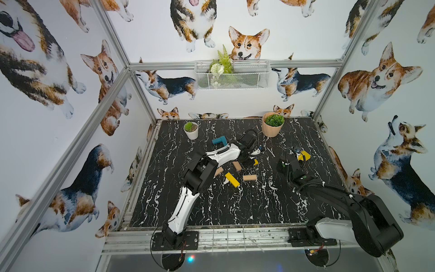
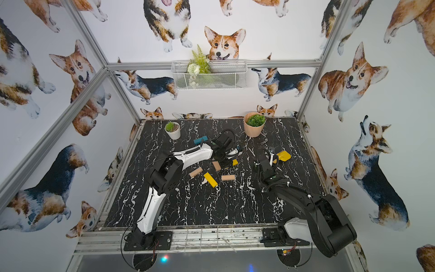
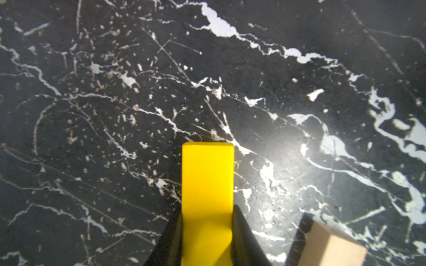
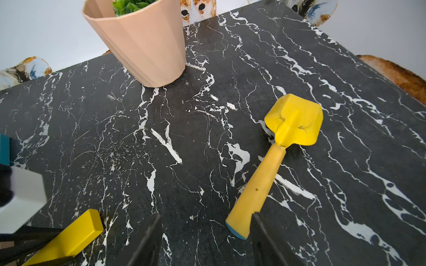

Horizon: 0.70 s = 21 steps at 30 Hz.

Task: Assemble a giraffe with building blocks
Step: Assemble the building block at the center of the board.

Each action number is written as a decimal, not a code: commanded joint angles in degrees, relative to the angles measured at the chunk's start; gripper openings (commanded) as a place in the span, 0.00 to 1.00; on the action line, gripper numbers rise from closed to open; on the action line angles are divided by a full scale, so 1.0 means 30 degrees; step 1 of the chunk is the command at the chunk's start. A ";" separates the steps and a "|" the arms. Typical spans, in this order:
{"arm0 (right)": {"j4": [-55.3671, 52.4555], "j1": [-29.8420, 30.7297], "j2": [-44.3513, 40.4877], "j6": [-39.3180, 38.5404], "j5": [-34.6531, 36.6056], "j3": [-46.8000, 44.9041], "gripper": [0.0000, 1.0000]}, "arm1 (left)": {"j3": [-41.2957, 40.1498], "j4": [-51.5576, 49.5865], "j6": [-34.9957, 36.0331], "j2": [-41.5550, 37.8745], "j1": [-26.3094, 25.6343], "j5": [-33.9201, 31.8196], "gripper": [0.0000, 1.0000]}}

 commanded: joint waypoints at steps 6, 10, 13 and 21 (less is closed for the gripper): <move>0.0700 0.0006 0.0313 0.0113 -0.0097 0.0331 0.64 | -0.0309 -0.0227 0.0767 -0.0221 0.0243 0.0317 0.03; 0.0723 -0.0021 0.0286 0.0083 -0.0109 0.0298 0.64 | -0.0348 -0.0338 0.0892 -0.0212 0.0279 0.0212 0.03; 0.0756 -0.0031 0.0336 0.0083 -0.0154 0.0298 0.64 | -0.0502 -0.0338 0.0913 -0.0252 0.0285 0.0071 0.03; 0.0767 -0.0038 0.0560 0.0054 -0.0294 0.0386 0.64 | -0.0946 -0.0272 0.0974 -0.0499 0.0323 -0.0219 0.03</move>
